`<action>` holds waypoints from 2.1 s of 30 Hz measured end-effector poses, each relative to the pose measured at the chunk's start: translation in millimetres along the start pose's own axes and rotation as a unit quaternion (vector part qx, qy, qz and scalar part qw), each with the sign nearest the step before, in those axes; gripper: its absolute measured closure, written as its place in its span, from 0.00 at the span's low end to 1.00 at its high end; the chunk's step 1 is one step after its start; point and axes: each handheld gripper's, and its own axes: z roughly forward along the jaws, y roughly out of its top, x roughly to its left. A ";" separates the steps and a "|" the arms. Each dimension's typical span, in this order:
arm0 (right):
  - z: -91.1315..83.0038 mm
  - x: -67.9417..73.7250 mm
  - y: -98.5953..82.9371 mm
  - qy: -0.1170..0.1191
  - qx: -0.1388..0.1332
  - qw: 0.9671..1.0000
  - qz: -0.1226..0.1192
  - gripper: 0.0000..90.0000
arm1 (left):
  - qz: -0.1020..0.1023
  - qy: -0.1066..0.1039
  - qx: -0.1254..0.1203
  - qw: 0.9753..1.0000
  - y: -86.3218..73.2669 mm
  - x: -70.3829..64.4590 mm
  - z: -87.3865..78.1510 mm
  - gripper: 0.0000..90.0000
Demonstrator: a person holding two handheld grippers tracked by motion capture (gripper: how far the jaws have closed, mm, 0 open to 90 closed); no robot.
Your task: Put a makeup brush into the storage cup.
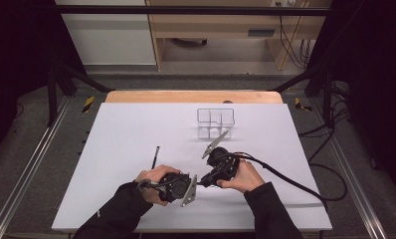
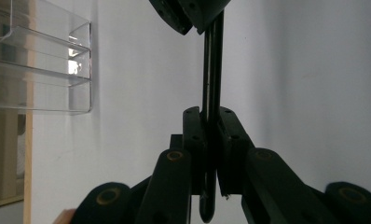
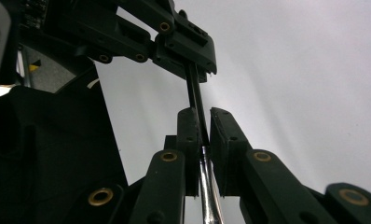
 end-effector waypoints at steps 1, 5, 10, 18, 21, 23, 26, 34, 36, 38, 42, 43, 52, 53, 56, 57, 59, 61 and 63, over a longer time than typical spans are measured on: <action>0.0 0.0 -0.1 -0.001 -0.002 1.000 -0.001 0.92 | -0.002 -0.001 -0.001 1.000 -0.3 0.2 -0.2 0.92; -3.0 -0.4 -0.3 -0.006 -0.021 1.000 -0.002 0.89 | -0.012 -0.001 -0.004 1.000 -1.9 1.2 -1.7 0.92; -15.2 -2.8 -2.5 -0.037 -0.063 0.997 -0.001 0.82 | -0.027 -0.002 -0.005 1.000 -6.6 2.2 -3.9 0.92; -40.2 -12.4 -13.2 -0.110 -0.175 0.978 0.032 0.64 | -0.059 -0.004 -0.009 0.998 -13.7 5.0 -6.9 0.92; -47.5 -14.8 -18.6 -0.128 -0.210 0.968 0.040 0.57 | -0.074 -0.005 -0.013 0.997 -15.2 5.7 -7.2 0.92; -51.8 -15.2 -21.8 -0.140 -0.229 0.962 0.046 0.53 | -0.080 -0.004 -0.013 0.997 -15.9 5.6 -7.4 0.92; -57.1 -15.7 -26.0 -0.156 -0.251 0.954 0.052 0.45 | -0.092 0.001 -0.021 0.995 -17.3 5.9 -8.4 0.92; -63.6 -19.4 -37.7 -0.194 -0.281 0.936 0.081 0.27 | -0.139 0.000 -0.042 0.989 -25.4 5.0 -9.7 0.92; -63.7 -20.4 -40.3 -0.201 -0.284 0.934 0.085 0.24 | -0.154 -0.001 -0.044 0.987 -28.1 4.9 -9.1 0.92; -64.0 -21.0 -42.5 -0.208 -0.285 0.931 0.091 0.20 | -0.175 -0.002 -0.053 0.983 -31.1 4.9 -8.7 0.92; -66.1 -21.6 -47.6 -0.215 -0.300 0.924 0.102 0.16 | -0.213 -0.002 -0.070 0.974 -37.1 6.1 -8.9 0.92; -66.6 -21.7 -49.0 -0.216 -0.304 0.922 0.104 0.15 | -0.224 -0.002 -0.075 0.972 -38.4 6.5 -9.2 0.92; -64.7 -19.5 -59.5 -0.223 -0.318 0.914 0.115 0.12 | -0.309 0.008 -0.106 0.945 -48.7 7.9 -10.2 0.92; -63.6 -19.5 -60.8 -0.221 -0.319 0.914 0.117 0.12 | -0.315 0.007 -0.110 0.943 -49.5 7.7 -10.0 0.92; -60.7 -18.4 -64.0 -0.216 -0.323 0.914 0.118 0.11 | -0.335 0.015 -0.115 0.935 -51.3 7.2 -10.1 0.92; -59.6 -17.7 -64.5 -0.217 -0.324 0.913 0.118 0.11 | -0.342 0.017 -0.118 0.932 -51.8 7.1 -10.2 0.92; -57.7 -16.2 -65.3 -0.214 -0.324 0.914 0.119 0.10 | -0.356 0.022 -0.124 0.926 -52.4 7.0 -10.2 0.92; -56.0 -14.5 -65.5 -0.214 -0.327 0.913 0.119 0.09 | -0.374 0.025 -0.133 0.917 -53.5 7.2 -10.3 0.92; -54.3 -13.0 -65.4 -0.212 -0.331 0.912 0.120 0.09 | -0.388 0.032 -0.141 0.910 -54.0 6.9 -10.3 0.92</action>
